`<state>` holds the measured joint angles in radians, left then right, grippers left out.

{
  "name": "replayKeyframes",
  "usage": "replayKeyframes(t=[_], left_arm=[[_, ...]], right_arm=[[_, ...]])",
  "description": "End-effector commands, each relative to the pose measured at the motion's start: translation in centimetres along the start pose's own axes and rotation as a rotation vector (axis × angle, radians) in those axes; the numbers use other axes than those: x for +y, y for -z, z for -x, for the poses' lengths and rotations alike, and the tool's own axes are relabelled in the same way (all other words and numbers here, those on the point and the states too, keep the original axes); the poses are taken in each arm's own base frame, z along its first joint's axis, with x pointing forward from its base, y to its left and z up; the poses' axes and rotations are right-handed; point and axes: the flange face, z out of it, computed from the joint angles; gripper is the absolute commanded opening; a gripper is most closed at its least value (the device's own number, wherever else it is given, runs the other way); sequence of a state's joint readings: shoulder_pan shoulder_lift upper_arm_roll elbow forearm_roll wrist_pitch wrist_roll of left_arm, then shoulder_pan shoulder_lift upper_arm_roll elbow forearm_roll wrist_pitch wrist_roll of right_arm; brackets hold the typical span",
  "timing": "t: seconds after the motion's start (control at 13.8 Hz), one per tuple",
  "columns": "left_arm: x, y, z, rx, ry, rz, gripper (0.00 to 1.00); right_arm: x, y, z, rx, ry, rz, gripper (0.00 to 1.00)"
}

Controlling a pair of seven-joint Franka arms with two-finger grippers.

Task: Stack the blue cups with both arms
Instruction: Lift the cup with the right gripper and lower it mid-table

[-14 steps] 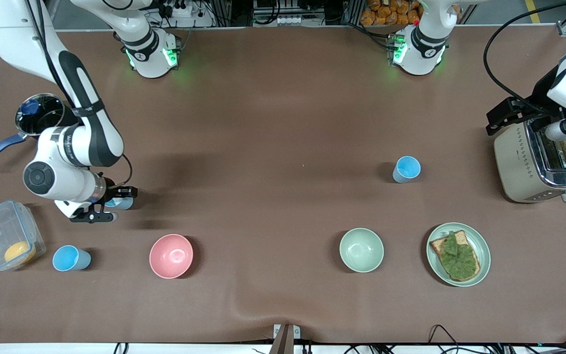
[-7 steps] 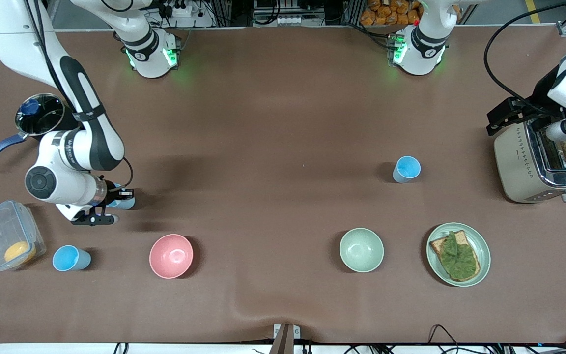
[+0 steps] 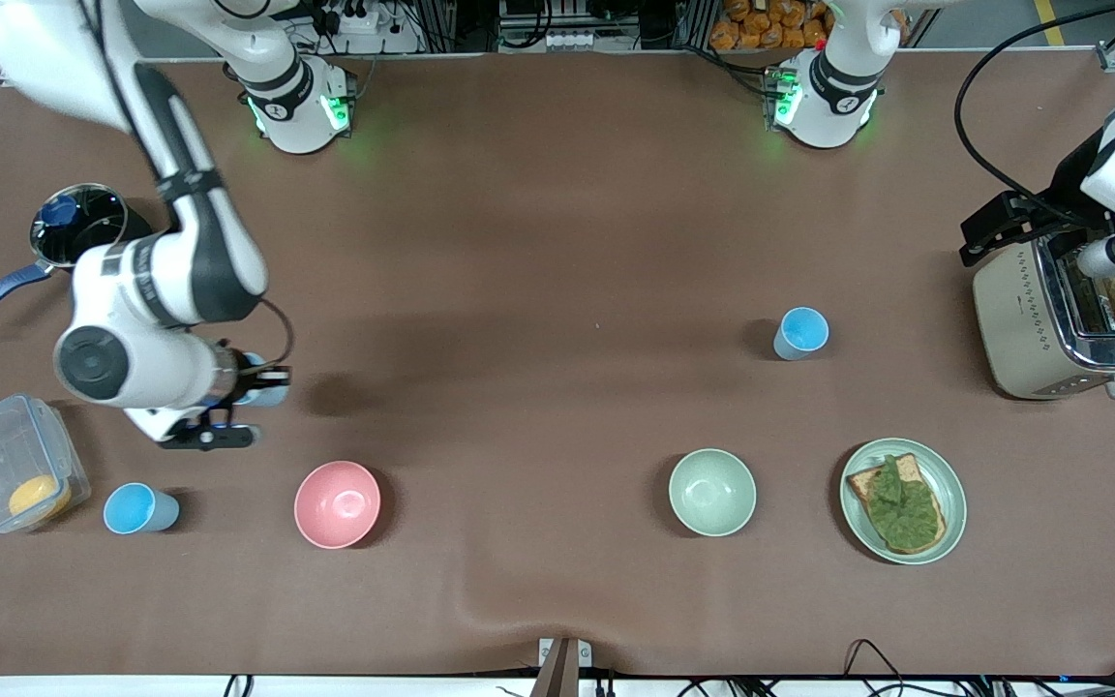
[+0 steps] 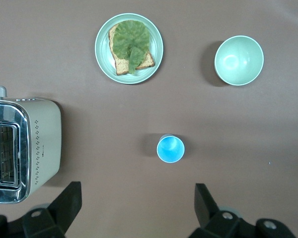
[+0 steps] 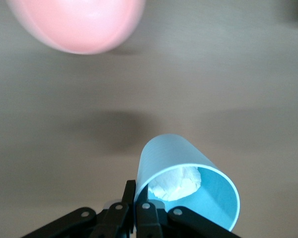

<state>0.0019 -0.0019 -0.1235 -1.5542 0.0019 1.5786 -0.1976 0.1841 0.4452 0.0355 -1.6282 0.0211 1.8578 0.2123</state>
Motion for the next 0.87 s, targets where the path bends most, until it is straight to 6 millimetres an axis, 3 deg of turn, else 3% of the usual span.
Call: replayKeyframes(t=[0.0, 0.22, 0.51, 0.58, 0.8], left_arm=[[-0.1, 0.4, 0.2, -0.009, 0.013, 0.02, 1.0], [-0.1, 0.4, 0.2, -0.009, 0.013, 0.02, 1.0], [-0.2, 0.3, 0.2, -0.012, 0.016, 0.019, 1.0], [-0.1, 0.4, 0.2, -0.011, 0.014, 0.021, 1.0], [0.5, 0.5, 0.4, -0.011, 0.004, 0.021, 1.0]], right_arm=[[-10.5, -0.1, 1.4, 0.029, -0.082, -0.013, 0.0], [-21.8, -1.4, 2.8, 0.095, -0.062, -0.025, 0.0], [-32.8, -4.9, 4.9, 0.136, -0.03, -0.043, 0.0], [-35.2, -6.9, 5.8, 0.148, -0.032, -0.048, 0.0], [-37.5, -10.1, 6.6, 0.157, -0.018, -0.058, 0.0]])
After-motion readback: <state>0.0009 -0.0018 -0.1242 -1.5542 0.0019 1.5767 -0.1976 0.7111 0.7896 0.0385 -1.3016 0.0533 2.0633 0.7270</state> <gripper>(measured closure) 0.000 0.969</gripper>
